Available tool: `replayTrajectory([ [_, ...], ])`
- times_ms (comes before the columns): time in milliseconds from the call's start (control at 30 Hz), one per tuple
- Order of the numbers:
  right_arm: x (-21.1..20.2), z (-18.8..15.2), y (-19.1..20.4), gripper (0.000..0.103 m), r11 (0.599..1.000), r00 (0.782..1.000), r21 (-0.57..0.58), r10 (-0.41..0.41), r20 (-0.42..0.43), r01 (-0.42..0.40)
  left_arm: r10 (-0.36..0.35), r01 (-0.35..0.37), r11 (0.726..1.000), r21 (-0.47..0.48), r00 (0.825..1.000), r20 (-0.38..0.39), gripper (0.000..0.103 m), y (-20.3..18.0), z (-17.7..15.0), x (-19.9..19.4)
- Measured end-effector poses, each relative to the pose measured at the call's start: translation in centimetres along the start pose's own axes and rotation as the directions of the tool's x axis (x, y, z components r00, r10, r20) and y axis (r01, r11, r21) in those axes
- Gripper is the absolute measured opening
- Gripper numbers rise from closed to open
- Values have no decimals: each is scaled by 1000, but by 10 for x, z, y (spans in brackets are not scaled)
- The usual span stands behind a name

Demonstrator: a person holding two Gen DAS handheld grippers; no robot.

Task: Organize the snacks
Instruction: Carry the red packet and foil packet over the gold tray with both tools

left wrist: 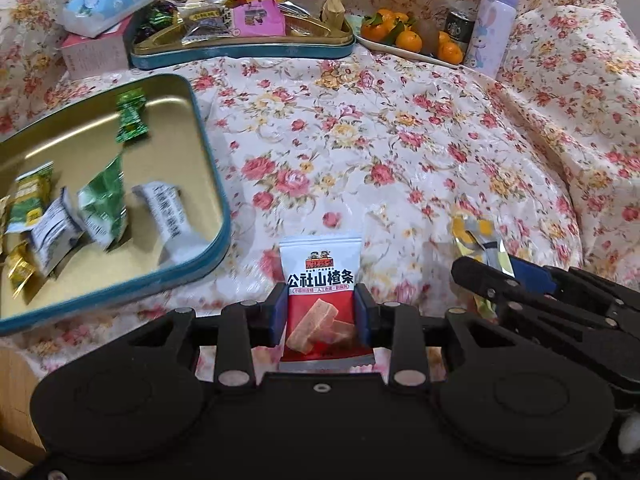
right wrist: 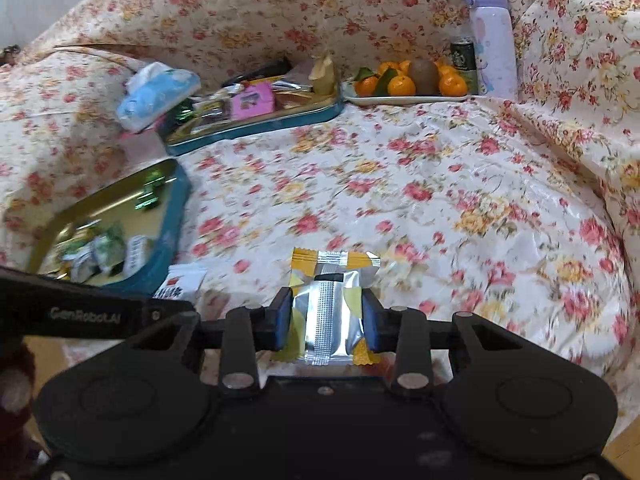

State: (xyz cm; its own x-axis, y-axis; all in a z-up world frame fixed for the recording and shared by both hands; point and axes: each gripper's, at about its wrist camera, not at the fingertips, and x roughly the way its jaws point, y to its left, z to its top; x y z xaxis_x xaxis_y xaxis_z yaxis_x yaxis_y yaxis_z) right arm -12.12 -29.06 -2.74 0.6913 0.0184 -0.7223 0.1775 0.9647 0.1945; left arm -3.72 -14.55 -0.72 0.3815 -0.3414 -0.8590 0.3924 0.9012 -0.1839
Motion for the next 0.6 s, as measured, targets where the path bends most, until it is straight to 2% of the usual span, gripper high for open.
replayTrajectory([
  [200, -18, -23, 9, 38, 997, 995, -8, 70, -69, -71, 16, -16, 1000, -4, 1000, -25, 42, 9, -26, -15],
  [400, -23, -41, 26, 38, 990, 981, -58, 121, -152, -131, 43, -45, 999, -21, 998, -54, 42, 21, -55, -24],
  [600, -22, -57, 51, 38, 969, 950, -104, 195, -243, -225, 81, -87, 994, -71, 993, -81, 42, 41, -79, -32],
])
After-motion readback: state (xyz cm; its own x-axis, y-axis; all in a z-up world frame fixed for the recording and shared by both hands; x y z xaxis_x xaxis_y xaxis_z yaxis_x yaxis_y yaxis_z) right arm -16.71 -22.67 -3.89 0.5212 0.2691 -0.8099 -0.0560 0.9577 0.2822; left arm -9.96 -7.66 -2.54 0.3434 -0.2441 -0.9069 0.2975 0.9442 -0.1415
